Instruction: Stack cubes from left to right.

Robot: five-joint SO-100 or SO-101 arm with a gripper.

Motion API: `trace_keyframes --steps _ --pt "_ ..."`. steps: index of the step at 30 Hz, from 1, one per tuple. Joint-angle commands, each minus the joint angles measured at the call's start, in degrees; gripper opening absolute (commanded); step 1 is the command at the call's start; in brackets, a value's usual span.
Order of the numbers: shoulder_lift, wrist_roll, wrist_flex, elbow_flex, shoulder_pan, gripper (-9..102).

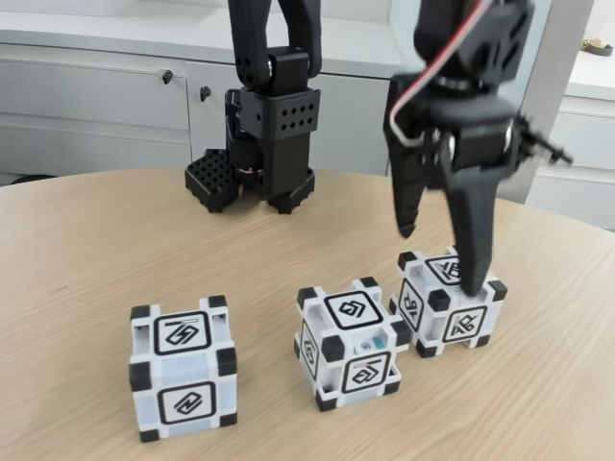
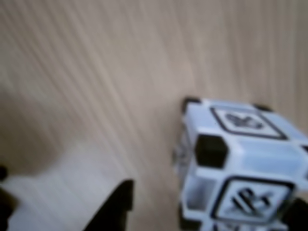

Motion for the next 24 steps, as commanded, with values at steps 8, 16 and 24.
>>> trace_keyframes --steps 8,16,24 --pt "-6.2 -0.7 0.2 -9.1 0.5 31" --pt "-12.3 -2.2 -9.0 -9.1 0.5 28" --pt "-13.3 -3.9 -13.8 -8.4 0.5 3"
